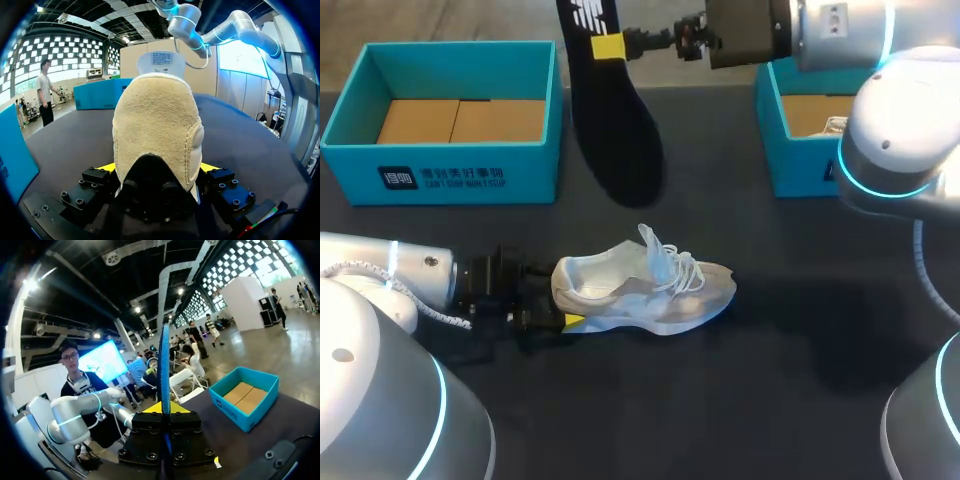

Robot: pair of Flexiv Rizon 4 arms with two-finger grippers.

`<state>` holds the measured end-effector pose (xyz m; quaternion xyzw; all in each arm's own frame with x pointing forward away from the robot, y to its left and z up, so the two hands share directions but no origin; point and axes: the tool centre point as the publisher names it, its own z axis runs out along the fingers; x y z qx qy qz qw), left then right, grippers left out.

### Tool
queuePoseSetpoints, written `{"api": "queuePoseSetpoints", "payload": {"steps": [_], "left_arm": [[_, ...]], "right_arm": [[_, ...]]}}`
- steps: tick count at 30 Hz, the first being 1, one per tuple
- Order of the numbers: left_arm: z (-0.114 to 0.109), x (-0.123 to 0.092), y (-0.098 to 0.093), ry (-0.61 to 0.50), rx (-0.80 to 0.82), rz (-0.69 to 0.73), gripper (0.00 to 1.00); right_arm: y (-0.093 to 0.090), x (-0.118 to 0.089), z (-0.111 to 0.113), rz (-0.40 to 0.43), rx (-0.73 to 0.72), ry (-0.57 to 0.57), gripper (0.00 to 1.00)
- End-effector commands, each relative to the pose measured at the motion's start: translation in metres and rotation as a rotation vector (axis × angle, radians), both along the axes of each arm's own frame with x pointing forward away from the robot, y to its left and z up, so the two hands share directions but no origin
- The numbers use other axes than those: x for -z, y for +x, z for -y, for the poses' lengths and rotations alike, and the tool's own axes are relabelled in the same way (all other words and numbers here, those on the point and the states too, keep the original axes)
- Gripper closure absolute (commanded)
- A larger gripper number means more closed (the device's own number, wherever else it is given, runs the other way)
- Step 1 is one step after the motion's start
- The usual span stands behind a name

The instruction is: Take the shoe out of the shoebox, open the shoe tongue, remove and reinsert the insole, then place the shoe into the shoebox

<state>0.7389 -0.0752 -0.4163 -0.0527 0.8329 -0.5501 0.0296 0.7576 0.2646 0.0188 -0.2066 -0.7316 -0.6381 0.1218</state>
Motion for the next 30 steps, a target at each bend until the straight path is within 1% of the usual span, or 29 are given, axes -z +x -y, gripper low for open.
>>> {"api": "queuePoseSetpoints", "payload": {"steps": [1,11,13,16,18,20,25,26,30], "left_arm": [[0.000,-0.001,-0.001,0.001,-0.001,0.001,1.00],[0.000,-0.001,-0.001,0.001,-0.001,0.001,1.00],[0.000,-0.001,-0.001,0.001,-0.001,0.001,1.00],[0.000,-0.001,-0.001,0.001,-0.001,0.001,1.00],[0.000,-0.001,-0.001,0.001,-0.001,0.001,1.00],[0.000,-0.001,-0.001,0.001,-0.001,0.001,1.00],[0.000,-0.001,-0.001,0.001,-0.001,0.001,1.00],[0.000,-0.001,-0.001,0.001,-0.001,0.001,1.00],[0.000,-0.001,-0.001,0.001,-0.001,0.001,1.00]], "right_arm": [[-0.007,0.001,0.007,-0.001,0.010,0.003,1.00],[-0.007,0.001,0.007,-0.001,0.010,0.003,1.00],[-0.005,0.003,0.019,-0.031,0.000,0.026,1.00],[-0.005,0.002,0.039,-0.069,-0.007,0.029,1.00],[-0.005,0.000,0.054,-0.085,-0.012,0.018,1.00],[-0.006,-0.002,0.063,-0.093,-0.005,0.001,1.00],[-0.015,-0.009,0.091,-0.107,0.036,-0.017,1.00],[-0.018,-0.010,0.096,-0.111,0.046,-0.004,1.00],[-0.029,-0.017,0.110,-0.117,0.085,-0.002,1.00]]}}
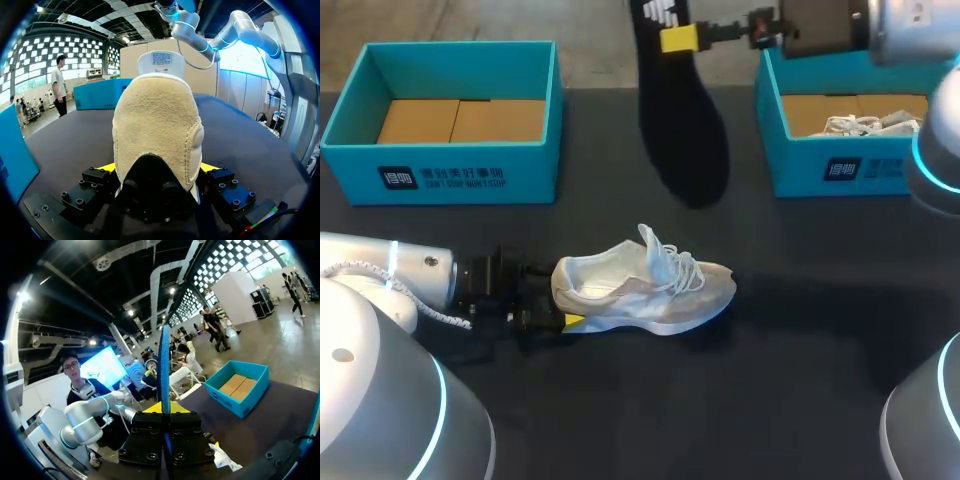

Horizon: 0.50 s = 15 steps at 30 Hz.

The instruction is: Take the shoe out of the shoebox, open the shoe tongue, remove and reinsert the insole, then place the shoe into the shoebox

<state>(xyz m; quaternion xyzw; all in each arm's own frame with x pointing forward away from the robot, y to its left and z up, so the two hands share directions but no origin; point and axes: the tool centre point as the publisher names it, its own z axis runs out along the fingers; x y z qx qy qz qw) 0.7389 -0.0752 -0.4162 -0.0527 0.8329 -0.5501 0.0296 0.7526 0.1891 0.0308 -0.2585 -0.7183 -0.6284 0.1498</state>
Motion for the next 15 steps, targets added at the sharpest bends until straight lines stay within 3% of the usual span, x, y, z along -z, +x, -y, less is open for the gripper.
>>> {"api": "queuePoseSetpoints", "payload": {"steps": [1,8,15], "left_arm": [[0.000,-0.001,-0.001,0.001,-0.001,0.001,1.00],[0.000,-0.001,-0.001,0.001,-0.001,0.001,1.00],[0.000,-0.001,-0.001,0.001,-0.001,0.001,1.00]], "right_arm": [[-0.027,-0.006,0.036,-0.001,0.050,-0.016,1.00],[-0.049,-0.007,0.040,-0.026,0.052,-0.013,1.00],[-0.066,-0.001,0.030,-0.056,0.066,0.001,1.00]]}}
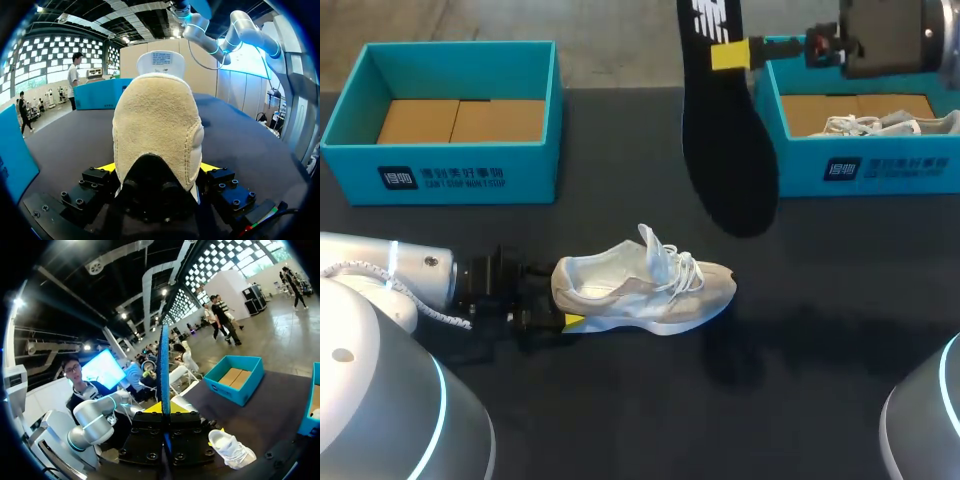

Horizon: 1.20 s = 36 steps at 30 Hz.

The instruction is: Take the shoe out of the shoebox, open the shoe tongue, remove and reinsert the insole, then place the shoe into the shoebox

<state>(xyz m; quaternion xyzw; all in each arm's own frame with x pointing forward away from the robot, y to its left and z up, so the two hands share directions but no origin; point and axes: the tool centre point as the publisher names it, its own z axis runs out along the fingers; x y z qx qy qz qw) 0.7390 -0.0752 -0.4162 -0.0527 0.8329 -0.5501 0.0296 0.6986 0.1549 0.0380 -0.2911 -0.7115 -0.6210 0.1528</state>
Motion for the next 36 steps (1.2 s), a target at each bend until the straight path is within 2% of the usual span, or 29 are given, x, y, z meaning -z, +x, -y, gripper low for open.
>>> {"api": "queuePoseSetpoints", "payload": {"steps": [1,12,19,36], "left_arm": [[0.000,-0.001,-0.001,0.001,-0.001,0.001,1.00],[0.000,-0.001,-0.001,0.001,-0.001,0.001,1.00],[0.000,-0.001,-0.001,0.001,-0.001,0.001,1.00],[0.000,-0.001,-0.001,0.001,-0.001,0.001,1.00]], "right_arm": [[-0.014,0.008,-0.006,-0.014,0.018,0.016,1.00],[-0.033,0.013,-0.018,-0.042,0.016,0.037,1.00],[-0.043,0.007,-0.022,-0.040,-0.021,0.032,1.00],[-0.043,0.007,-0.022,-0.040,-0.021,0.032,1.00]]}}
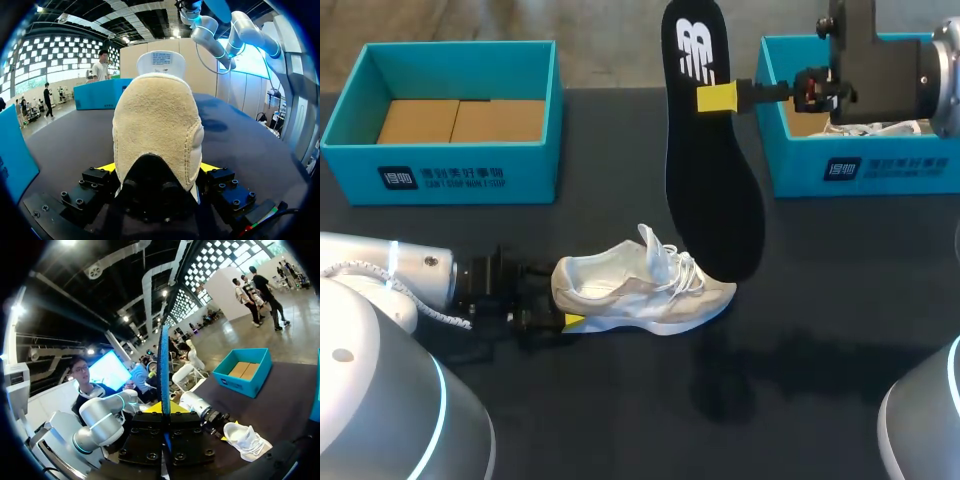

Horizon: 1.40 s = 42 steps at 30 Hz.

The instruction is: Take the shoe out of the shoebox, open the shoe tongue, remove and reinsert the insole, then place the shoe into the shoebox

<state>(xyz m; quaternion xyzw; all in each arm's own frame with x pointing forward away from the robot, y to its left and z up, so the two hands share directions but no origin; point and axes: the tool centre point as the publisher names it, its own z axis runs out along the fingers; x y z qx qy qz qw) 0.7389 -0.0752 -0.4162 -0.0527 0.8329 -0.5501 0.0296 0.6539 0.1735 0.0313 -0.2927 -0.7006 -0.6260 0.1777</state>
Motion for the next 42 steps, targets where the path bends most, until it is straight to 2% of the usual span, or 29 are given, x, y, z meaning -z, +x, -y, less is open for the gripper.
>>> {"api": "queuePoseSetpoints", "payload": {"steps": [1,3,4,5,6,18,32,42], "left_arm": [[0.000,-0.001,-0.001,0.001,-0.001,0.001,1.00],[0.000,-0.001,-0.001,0.001,-0.001,0.001,0.98],[0.000,-0.001,-0.001,0.001,-0.001,0.001,0.83],[0.000,-0.001,-0.001,0.001,-0.001,0.001,0.56],[-0.002,-0.001,-0.001,0.002,-0.002,0.000,0.00],[-0.020,-0.004,-0.004,0.134,0.000,-0.033,0.00],[-0.042,-0.032,0.002,0.384,0.021,-0.078,0.00],[-0.043,-0.048,0.004,0.620,0.101,-0.148,0.00]], "right_arm": [[0.002,0.000,-0.003,-0.002,0.000,-0.003,1.00],[0.002,0.000,-0.003,-0.002,0.000,-0.003,1.00],[0.002,0.000,-0.003,-0.002,0.000,-0.003,1.00],[0.002,0.000,-0.003,-0.002,0.000,-0.003,1.00],[0.002,0.000,-0.003,-0.002,0.000,-0.003,1.00],[0.002,0.000,-0.003,-0.002,0.000,-0.003,1.00],[0.002,0.000,-0.003,-0.002,0.000,-0.003,1.00],[0.002,0.000,-0.003,-0.002,0.000,-0.003,1.00]]}}
